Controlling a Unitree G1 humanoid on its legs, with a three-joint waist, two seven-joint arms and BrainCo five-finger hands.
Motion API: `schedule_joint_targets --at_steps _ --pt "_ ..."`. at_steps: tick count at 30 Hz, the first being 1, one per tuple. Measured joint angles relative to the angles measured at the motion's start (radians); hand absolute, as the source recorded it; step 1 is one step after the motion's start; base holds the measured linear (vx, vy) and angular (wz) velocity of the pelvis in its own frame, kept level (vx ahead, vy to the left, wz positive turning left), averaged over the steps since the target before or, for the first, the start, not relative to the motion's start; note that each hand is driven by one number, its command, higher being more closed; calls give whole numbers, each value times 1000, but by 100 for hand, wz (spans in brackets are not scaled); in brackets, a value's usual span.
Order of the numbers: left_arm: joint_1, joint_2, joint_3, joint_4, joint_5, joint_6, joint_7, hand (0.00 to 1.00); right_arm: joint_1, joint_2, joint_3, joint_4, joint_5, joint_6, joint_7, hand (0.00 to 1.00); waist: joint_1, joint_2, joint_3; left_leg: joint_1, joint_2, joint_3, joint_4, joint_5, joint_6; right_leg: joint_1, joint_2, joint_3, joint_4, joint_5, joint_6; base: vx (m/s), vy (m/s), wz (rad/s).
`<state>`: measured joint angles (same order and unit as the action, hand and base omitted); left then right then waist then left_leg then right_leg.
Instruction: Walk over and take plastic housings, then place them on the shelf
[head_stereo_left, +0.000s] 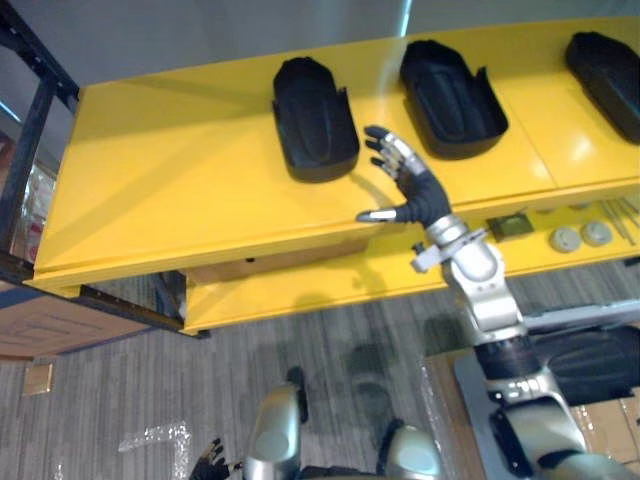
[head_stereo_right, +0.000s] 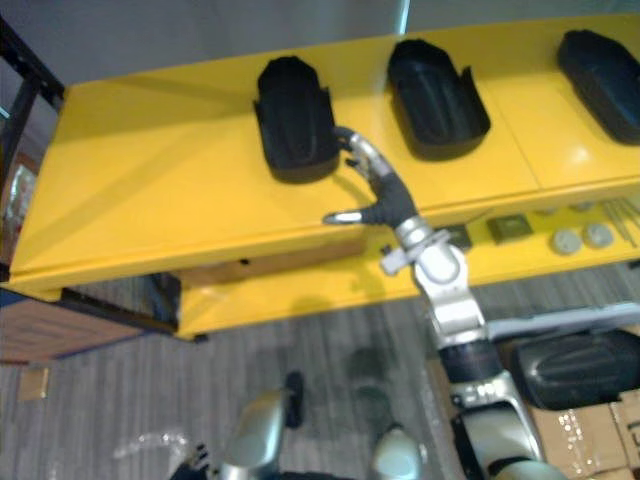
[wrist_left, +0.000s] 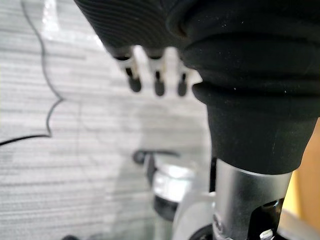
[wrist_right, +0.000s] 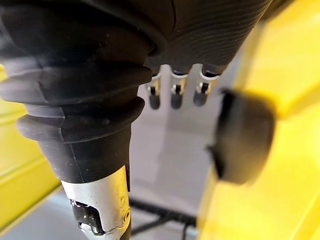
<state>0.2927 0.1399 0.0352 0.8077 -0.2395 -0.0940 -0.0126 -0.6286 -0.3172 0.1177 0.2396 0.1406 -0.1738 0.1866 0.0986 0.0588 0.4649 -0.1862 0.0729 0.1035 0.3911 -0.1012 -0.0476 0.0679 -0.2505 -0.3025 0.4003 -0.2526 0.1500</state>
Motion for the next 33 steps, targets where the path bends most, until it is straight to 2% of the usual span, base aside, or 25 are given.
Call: schedule_joint_targets --at_steps 2,4,8,11,14,17,19,23,29,33 --pt "-3 -2 -17 4 -13 -1 0 0 -58 -3 -4 93 -17 6 -66 0 4 9 4 -24 -8 -10 0 6 1 -31 -10 -5 29 -15 0 -12 -8 16" --pt "-11 -3 -19 13 -29 -1 0 0 -77 -4 -18 131 -29 6 -94 0 9 17 9 -28 -13 -12 -3 10 2 -35 -14 -11 38 -19 -1 -3 -16 12" --pt "-20 -4 -19 21 -38 -8 0 0 -111 -20 -58 207 -80 2 -231 0 28 27 14 -27 -28 -15 -32 25 0 -47 -30 -23 55 -35 0 13 -20 10" --pt "-20 -6 -19 19 -38 -9 -2 0 -140 -54 -74 189 -105 -21 -255 0 26 27 14 -30 -30 -14 -51 39 -1 -59 -30 -24 51 -34 -1 8 -8 1" --pt "-20 -6 -19 19 -38 -10 -3 0 -120 -96 -86 63 -143 -25 -256 0 18 27 14 -33 -27 -12 -55 39 -1 -61 -27 -24 35 -33 -1 0 0 0" --pt "-19 -6 -18 9 -38 -13 -4 0 -13 -123 -153 -201 -156 -66 -254 0 -5 23 16 -32 -14 -7 -66 39 -2 -50 -11 -22 -3 -9 -5 39 -8 -7" --pt "-19 -6 -14 -4 -38 -17 -3 0 75 -123 -198 -317 -149 -92 -249 0 -11 12 23 -24 -2 12 -70 38 -2 -43 2 -6 -32 7 -5 29 -10 -23" --pt "-19 -3 2 -17 -39 -36 -3 0 280 -119 -284 -501 -72 -105 -207 0 -59 -18 35 -23 21 32 -62 22 -7 -33 27 11 -79 53 0 2 14 -18" --pt "-16 -5 34 -21 -39 -38 10 0 533 -55 -375 -556 -74 -78 -209 0 -83 -50 34 -26 27 77 -30 -18 -2 -34 28 57 -114 68 13 -36 43 -23" --pt "-12 -8 48 -23 -39 -40 12 0 615 -36 -396 -544 -66 -78 -194 0 -91 -60 34 -27 28 97 -29 -23 5 -36 28 66 -135 79 12 -20 24 -12"
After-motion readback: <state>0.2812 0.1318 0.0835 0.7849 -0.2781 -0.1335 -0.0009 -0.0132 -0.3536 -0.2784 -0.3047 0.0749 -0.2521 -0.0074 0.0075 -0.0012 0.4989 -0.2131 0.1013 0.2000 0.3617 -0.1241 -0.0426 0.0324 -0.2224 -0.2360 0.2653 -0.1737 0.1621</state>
